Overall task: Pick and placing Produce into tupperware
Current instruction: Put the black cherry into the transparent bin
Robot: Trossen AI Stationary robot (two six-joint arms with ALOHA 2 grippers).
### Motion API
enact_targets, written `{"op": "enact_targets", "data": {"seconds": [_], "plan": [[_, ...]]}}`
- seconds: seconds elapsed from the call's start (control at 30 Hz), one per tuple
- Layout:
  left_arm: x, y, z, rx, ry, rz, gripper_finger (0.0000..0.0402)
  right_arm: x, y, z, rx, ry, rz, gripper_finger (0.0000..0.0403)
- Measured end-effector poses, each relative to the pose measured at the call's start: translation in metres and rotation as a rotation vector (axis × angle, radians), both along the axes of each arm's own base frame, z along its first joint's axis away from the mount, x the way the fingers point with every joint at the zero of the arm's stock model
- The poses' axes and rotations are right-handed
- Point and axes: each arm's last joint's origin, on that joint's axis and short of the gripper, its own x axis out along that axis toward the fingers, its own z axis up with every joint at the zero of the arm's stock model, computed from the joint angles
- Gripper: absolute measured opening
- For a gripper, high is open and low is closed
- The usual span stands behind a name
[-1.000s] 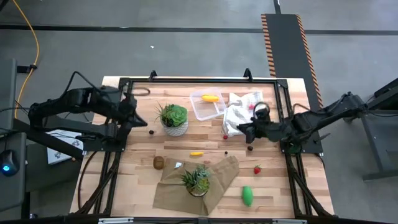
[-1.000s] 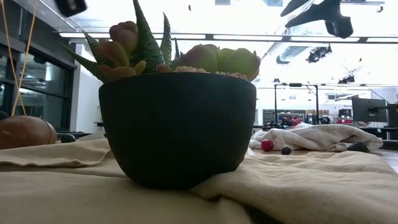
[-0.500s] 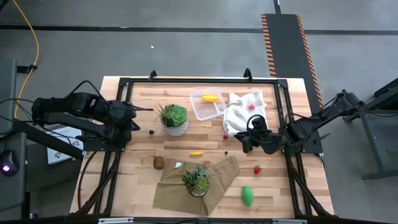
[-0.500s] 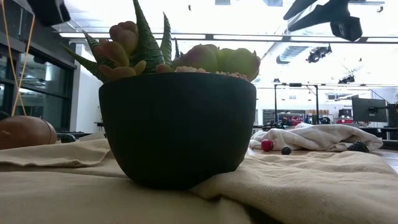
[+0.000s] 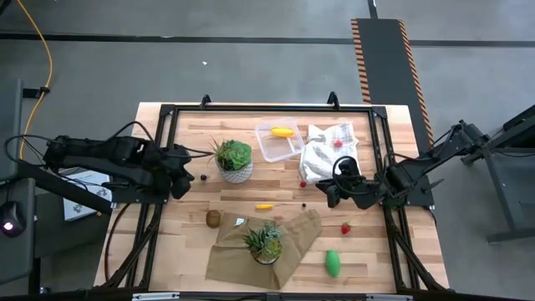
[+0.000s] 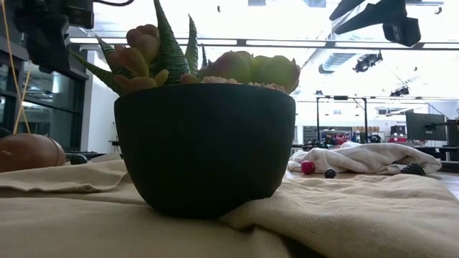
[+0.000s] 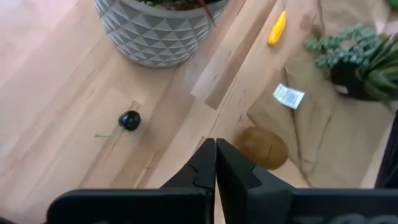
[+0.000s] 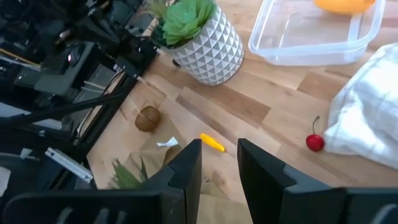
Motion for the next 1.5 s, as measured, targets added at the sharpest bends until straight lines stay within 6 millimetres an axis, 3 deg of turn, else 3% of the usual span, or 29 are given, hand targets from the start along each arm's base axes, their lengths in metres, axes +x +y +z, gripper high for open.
{"op": "enact_targets", "data": {"seconds": [0.27, 0.67, 1.0, 1.2, 1.5], "plan": [[-0.001, -0.017, 0.003, -0.010, -0.085, 0.081, 0.0001, -0.001, 0.000, -0.002, -0.005, 0.033, 0.023, 0.0094], [0.013, -0.065, -0.010, 0.019, -0.139, 0.242, 0.0000, -0.008, -0.003, -0.006, -0.017, 0.113, 0.051, 0.0094], [0.018, -0.102, -0.043, 0.085, -0.037, 0.436, 0.0000, -0.027, -0.013, 0.006, -0.020, 0.095, 0.060, 0.0094], [0.025, -0.111, -0.066, 0.199, 0.008, 0.578, 0.0000, -0.037, -0.019, 0.014, -0.032, 0.051, 0.064, 0.0094], [0.037, -0.120, -0.089, 0.307, -0.032, 0.662, 0.0001, -0.044, -0.023, 0.018, -0.030, 0.034, 0.064, 0.0094]]}}
